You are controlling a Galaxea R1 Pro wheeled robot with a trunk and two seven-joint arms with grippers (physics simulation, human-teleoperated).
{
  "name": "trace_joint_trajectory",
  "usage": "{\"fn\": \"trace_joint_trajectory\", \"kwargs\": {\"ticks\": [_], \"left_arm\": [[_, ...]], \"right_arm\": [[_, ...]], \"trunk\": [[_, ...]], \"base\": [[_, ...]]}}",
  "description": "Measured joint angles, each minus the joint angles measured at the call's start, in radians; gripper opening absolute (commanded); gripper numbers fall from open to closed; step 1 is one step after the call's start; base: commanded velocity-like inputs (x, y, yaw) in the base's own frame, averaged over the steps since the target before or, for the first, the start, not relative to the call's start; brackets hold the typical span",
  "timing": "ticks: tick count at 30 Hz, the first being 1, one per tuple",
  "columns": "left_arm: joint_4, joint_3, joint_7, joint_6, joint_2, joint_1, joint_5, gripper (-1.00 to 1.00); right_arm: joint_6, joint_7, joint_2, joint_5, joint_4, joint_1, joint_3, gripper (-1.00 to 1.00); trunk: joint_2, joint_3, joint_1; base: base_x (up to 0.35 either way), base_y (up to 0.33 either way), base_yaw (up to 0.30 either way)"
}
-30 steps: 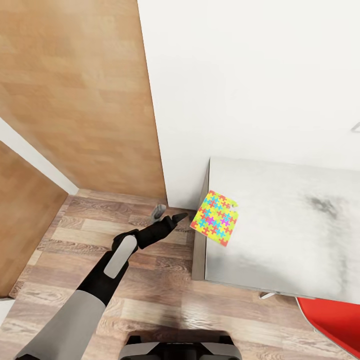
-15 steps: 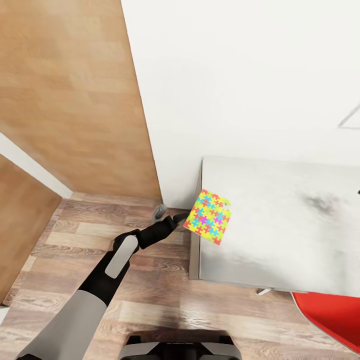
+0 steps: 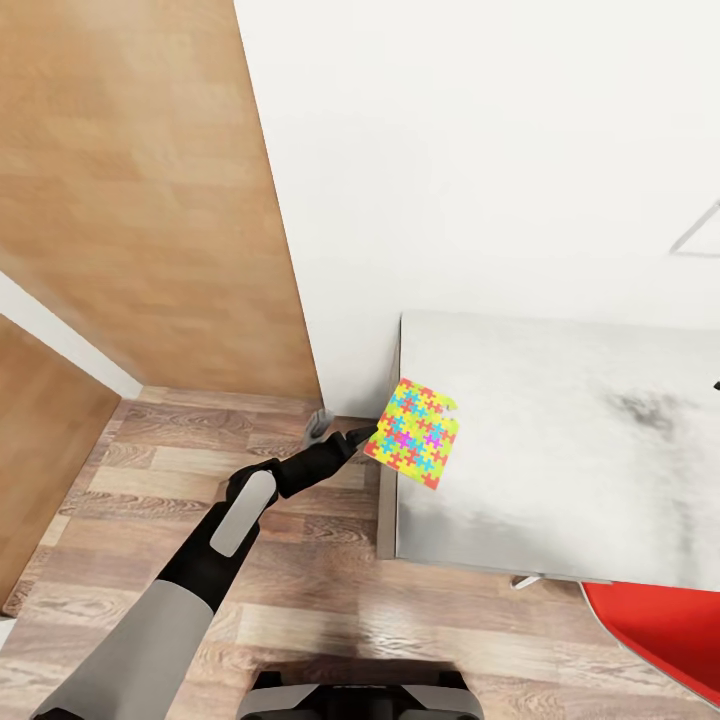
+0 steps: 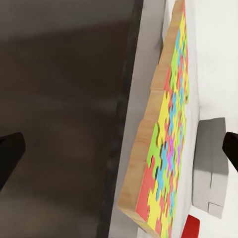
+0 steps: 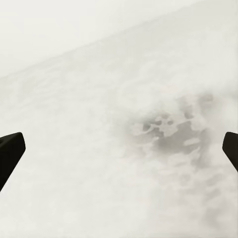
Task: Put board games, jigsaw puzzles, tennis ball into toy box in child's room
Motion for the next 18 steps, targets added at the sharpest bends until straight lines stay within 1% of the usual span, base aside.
{"fn": "trace_joint_trajectory", "kwargs": {"ticks": [12, 18], "left_arm": [[0.000, 0.000, 0.001, -0.001, 0.000, 0.001, -0.001, 1.00], [0.000, -0.001, 0.004, -0.001, 0.000, 0.001, -0.001, 1.00]], "right_arm": [[0.000, 0.000, 0.003, 0.000, 0.000, 0.005, 0.000, 1.00], [0.000, 0.000, 0.004, -0.001, 0.000, 0.010, 0.000, 1.00]], "trunk": [[0.000, 0.000, 0.000], [0.000, 0.000, 0.000]], "base": [[0.000, 0.000, -0.005], [0.000, 0.000, -0.076]]}}
